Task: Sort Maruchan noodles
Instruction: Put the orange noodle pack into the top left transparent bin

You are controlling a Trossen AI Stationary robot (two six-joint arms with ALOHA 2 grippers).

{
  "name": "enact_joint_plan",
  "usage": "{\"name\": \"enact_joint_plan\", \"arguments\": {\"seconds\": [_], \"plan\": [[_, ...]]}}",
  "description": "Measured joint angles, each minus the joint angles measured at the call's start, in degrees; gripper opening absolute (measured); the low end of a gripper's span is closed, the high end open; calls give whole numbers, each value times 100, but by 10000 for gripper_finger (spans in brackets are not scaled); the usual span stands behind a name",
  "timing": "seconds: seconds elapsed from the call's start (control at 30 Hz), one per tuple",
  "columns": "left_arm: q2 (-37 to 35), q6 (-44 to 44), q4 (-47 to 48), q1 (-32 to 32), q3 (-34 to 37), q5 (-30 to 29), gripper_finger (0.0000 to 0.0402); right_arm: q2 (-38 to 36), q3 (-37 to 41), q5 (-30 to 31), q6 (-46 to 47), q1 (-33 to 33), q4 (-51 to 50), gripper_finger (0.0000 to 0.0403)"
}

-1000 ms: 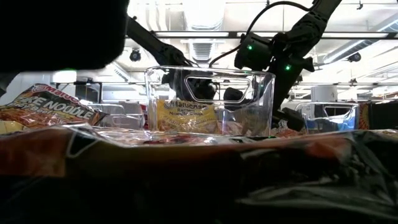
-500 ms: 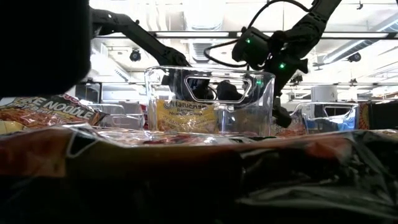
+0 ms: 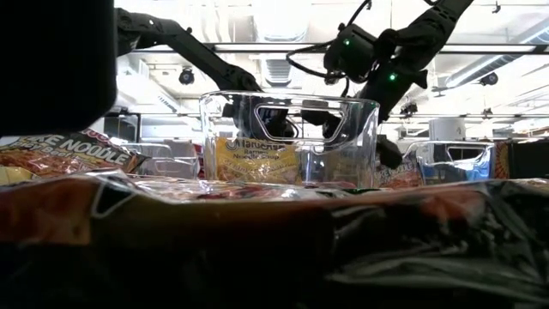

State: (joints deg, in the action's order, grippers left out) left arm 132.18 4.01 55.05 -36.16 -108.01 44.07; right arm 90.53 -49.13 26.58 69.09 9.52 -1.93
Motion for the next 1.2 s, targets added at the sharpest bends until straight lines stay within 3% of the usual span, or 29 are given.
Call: {"name": "enact_joint_plan", "arguments": {"seconds": [0.23,0.43,0.73,1.2], "plan": [[0,4,2,-4,2,0,239,71,0,-18,1222,-4,-843,93],[0,29,48,-9,2,1,239,380,5,-15,1380,89,-702,93],[-2,107,92,-28,2,0,239,949,-4,-241,1223,178,493,93],[-67,153,189,-375,-9,-59,240,1285,-8,-558,1103,214,756,93]]}}
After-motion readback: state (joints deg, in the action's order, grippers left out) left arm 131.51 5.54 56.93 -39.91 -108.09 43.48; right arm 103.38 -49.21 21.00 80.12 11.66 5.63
